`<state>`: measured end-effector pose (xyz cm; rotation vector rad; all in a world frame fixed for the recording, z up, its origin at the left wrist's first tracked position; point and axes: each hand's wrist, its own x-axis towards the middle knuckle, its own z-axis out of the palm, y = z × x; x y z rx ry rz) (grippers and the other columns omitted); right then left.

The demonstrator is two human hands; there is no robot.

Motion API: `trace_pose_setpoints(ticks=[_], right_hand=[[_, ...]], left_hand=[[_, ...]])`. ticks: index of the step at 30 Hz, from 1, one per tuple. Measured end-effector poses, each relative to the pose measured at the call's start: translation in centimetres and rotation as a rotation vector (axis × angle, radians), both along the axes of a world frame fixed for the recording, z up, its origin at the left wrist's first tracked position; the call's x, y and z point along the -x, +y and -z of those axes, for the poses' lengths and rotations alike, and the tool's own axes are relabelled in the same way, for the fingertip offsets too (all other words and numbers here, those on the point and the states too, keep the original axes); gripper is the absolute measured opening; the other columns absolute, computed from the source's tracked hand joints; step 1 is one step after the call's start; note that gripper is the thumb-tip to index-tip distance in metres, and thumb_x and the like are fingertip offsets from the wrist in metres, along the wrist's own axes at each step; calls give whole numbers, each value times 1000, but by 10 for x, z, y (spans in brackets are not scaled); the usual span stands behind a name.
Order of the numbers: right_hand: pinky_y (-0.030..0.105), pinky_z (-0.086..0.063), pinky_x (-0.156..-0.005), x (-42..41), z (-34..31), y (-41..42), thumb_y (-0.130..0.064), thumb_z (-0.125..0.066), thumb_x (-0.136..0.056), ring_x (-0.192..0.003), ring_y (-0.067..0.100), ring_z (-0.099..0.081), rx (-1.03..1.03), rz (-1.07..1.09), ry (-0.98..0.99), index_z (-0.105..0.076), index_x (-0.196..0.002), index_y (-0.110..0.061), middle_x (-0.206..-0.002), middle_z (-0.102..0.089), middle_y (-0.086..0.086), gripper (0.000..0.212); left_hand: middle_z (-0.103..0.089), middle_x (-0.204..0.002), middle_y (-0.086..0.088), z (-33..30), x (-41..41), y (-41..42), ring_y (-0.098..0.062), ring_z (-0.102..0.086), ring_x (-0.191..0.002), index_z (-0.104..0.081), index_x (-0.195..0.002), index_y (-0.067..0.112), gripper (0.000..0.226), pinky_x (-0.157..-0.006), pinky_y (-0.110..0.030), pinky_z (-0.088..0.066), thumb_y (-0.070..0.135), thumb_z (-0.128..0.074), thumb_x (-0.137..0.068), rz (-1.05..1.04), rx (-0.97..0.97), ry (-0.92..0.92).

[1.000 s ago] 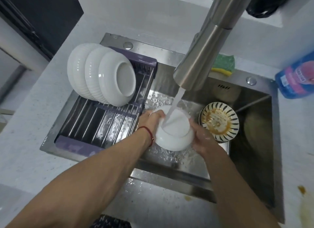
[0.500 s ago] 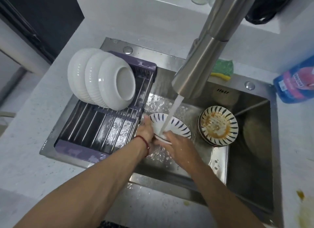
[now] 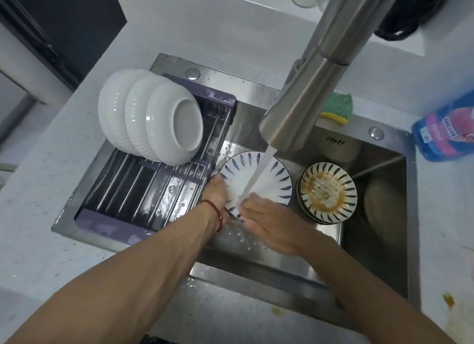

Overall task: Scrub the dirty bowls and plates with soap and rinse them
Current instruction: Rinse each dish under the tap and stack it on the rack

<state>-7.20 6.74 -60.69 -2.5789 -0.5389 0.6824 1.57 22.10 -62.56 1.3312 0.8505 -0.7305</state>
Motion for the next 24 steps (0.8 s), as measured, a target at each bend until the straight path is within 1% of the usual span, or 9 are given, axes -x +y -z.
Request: trace_pose_setpoints(ticks=[3,6,10,13,16,18,20,22,24], right_hand=[[45,-6,-129,2,5,-21,-56,-7,-102,-157,24,15,332,167,-50,4,-163,-16,-170,15,6,74],[52,1,-128,-34,22,12,-53,-16,-106,-152,30,26,339,333,-45,15,-161,-16,-165,27,12,73],[43,2,-129,-23,22,37,-50,-13,-108,-158,18,2,8,90,36,-13,-163,-28,-172,-8,3,60],[37,-12,-128,17,20,-7,-43,-29,-111,-157,20,-18,-26,-58,-188,-35,-159,-22,-168,-27,2,53],[49,-31,-122,24,31,-44,0,-66,-87,-153,31,-27,145,54,-281,-37,-157,-11,-165,-31,15,76],[54,-35,-119,10,32,-37,14,-66,-75,-152,35,-30,210,146,-238,-32,-158,-9,-163,-32,19,92],[56,-38,-116,3,34,-24,12,-52,-87,-146,36,-40,129,158,-246,-37,-157,-15,-159,-40,17,77],[41,-48,-109,5,27,-10,-12,-48,-103,-128,27,-60,-8,232,-274,-50,-150,-22,-147,-57,9,49],[2,-46,-84,7,13,7,-18,-65,-99,-90,1,-69,-156,494,-150,-68,-133,-17,-121,-71,-3,34]], left_hand=[[-66,-135,-14,28,11,-10,-38,-65,-122,-59,-122,30,50,-100,-65,-53,64,-33,-96,23,-7,-39],[-66,-122,-26,41,26,-19,-44,-68,-112,-56,-86,33,36,-91,-68,-56,47,-28,-103,16,0,-52],[-70,-104,-18,-2,18,-12,-27,-71,-90,-57,-100,19,34,-84,-40,-61,30,-28,-113,-130,45,13],[-62,-134,-12,-3,14,-2,-31,-61,-124,-56,-135,16,40,-112,-50,-48,35,-28,-114,-35,-76,-40],[-45,-157,-11,-4,23,-6,-33,-44,-144,-46,-151,15,45,-122,-53,-34,31,-26,-114,98,-167,-96],[-41,-161,-12,-2,29,-11,-33,-40,-147,-42,-155,14,46,-123,-49,-32,27,-26,-115,107,-208,-111],[-46,-157,-12,0,25,-11,-35,-47,-142,-40,-156,14,46,-119,-46,-38,26,-29,-114,59,-236,-111],[-63,-138,-16,2,19,-13,-36,-65,-119,-49,-147,17,44,-104,-52,-54,39,-36,-111,-29,-153,-66],[-72,-114,-15,-9,15,-25,-32,-72,-97,-53,-138,20,53,-92,-54,-60,59,-43,-103,-94,24,-84]])
